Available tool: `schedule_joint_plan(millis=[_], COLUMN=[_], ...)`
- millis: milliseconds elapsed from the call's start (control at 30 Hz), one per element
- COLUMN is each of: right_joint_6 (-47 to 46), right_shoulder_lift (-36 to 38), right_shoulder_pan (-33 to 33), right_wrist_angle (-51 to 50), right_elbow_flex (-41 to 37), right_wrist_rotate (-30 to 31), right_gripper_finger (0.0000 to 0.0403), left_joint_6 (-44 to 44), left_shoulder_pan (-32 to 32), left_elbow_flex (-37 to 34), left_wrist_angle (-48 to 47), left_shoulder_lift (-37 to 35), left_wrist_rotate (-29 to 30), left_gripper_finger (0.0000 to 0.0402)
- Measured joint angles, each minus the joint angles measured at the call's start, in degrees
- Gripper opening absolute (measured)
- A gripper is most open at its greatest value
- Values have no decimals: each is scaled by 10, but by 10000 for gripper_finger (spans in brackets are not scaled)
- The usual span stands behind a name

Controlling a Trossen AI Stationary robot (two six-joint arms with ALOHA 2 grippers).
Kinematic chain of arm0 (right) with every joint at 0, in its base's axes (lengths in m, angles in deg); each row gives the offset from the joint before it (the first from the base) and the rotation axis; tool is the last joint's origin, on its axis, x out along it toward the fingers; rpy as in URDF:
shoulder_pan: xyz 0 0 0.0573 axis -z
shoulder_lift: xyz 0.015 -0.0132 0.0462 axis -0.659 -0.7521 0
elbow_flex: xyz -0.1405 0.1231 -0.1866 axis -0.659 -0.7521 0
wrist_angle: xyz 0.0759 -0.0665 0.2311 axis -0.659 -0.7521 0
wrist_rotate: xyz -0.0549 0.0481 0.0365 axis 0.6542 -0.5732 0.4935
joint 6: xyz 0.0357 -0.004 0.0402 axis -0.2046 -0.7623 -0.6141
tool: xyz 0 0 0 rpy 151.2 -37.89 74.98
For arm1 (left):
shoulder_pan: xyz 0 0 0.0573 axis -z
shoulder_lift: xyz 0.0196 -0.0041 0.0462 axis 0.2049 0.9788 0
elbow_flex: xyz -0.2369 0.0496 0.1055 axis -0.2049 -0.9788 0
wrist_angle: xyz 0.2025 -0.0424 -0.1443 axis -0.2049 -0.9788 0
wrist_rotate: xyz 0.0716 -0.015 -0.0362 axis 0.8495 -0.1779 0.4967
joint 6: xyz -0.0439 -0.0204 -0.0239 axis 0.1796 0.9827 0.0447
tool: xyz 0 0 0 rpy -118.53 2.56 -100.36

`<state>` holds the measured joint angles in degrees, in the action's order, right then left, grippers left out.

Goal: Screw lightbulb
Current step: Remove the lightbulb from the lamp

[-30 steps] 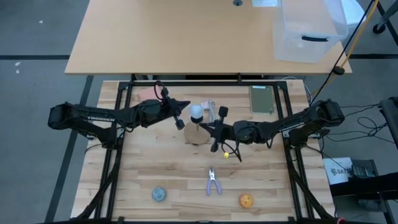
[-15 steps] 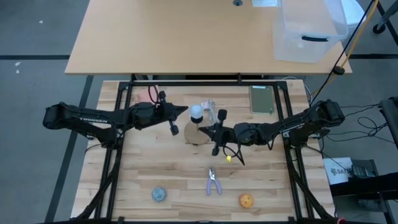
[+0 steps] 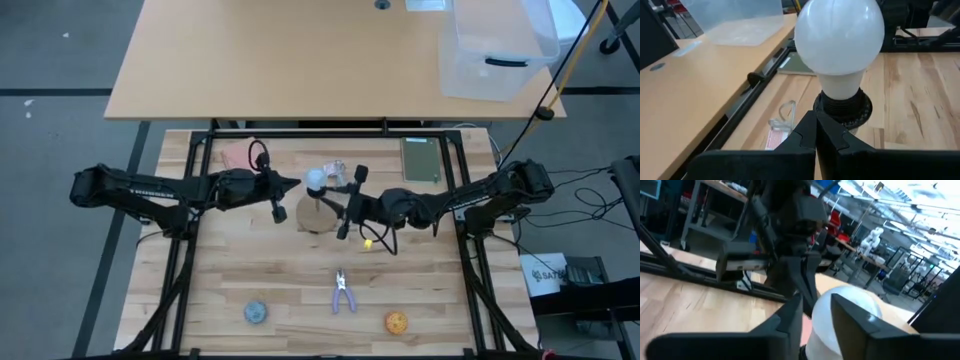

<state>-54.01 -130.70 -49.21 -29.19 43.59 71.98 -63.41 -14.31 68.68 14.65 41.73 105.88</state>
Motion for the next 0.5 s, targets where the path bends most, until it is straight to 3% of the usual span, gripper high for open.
schedule_joint_plan(millis=[267,500], right_joint_6=[-13,-55], right_shoulder_lift=[0,0], right_shoulder_pan=[7,27], right_wrist_angle=[10,-99], right_elbow_flex=[12,79], right_wrist_rotate=[0,0], right_gripper_finger=[181,244], left_joint_6=[28,48], left_shoulder_pan=[0,0], left_elbow_flex=[-49,-125], left_wrist_angle=[35,160], left_shoulder_lift=[4,4], left_wrist_rotate=[-1,-35], left_gripper_finger=[0,0])
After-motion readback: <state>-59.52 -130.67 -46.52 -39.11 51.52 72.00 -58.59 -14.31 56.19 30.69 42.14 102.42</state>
